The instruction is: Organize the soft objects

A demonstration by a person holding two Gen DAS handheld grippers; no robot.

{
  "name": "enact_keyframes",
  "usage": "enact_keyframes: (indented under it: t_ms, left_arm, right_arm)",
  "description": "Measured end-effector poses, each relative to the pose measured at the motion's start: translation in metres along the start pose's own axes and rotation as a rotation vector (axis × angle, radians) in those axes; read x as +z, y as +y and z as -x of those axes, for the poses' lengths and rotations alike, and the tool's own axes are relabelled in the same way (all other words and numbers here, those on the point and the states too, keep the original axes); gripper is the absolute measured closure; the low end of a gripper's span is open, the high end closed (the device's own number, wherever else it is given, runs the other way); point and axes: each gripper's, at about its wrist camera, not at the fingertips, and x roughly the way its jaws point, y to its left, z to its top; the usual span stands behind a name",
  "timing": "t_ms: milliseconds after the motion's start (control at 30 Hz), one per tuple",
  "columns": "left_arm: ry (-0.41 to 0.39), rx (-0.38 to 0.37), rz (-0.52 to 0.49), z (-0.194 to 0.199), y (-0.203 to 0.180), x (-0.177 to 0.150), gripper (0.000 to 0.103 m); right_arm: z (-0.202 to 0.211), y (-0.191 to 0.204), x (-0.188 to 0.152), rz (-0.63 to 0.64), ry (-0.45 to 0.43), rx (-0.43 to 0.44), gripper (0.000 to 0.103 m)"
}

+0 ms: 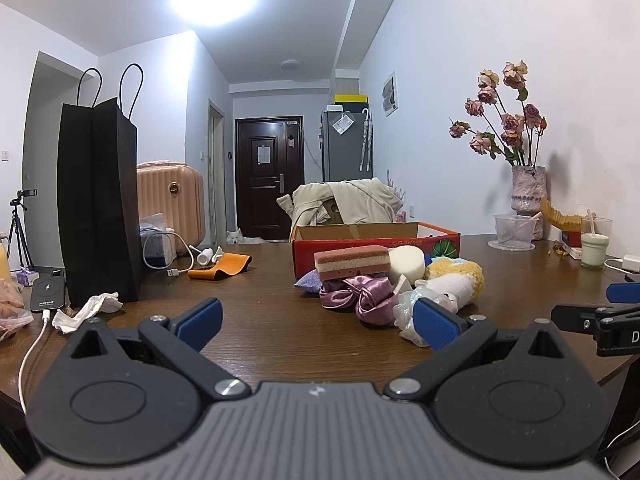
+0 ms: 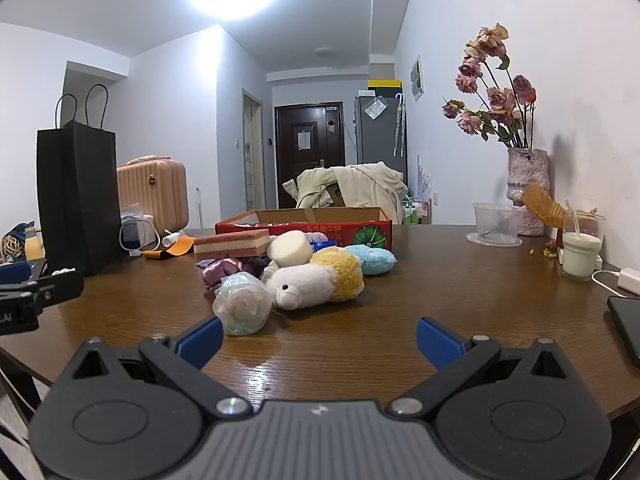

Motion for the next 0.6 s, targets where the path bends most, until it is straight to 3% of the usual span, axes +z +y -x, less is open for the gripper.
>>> enact_keyframes:
  t_ms: [600]
  left_arm:
    - [0.000, 0.000, 0.000, 0.0001, -0.0002, 0.0000, 0.000]
  right_arm:
    - [-0.0009, 0.0011, -0.0014, -0.002, 0.004, 0.001, 0.000]
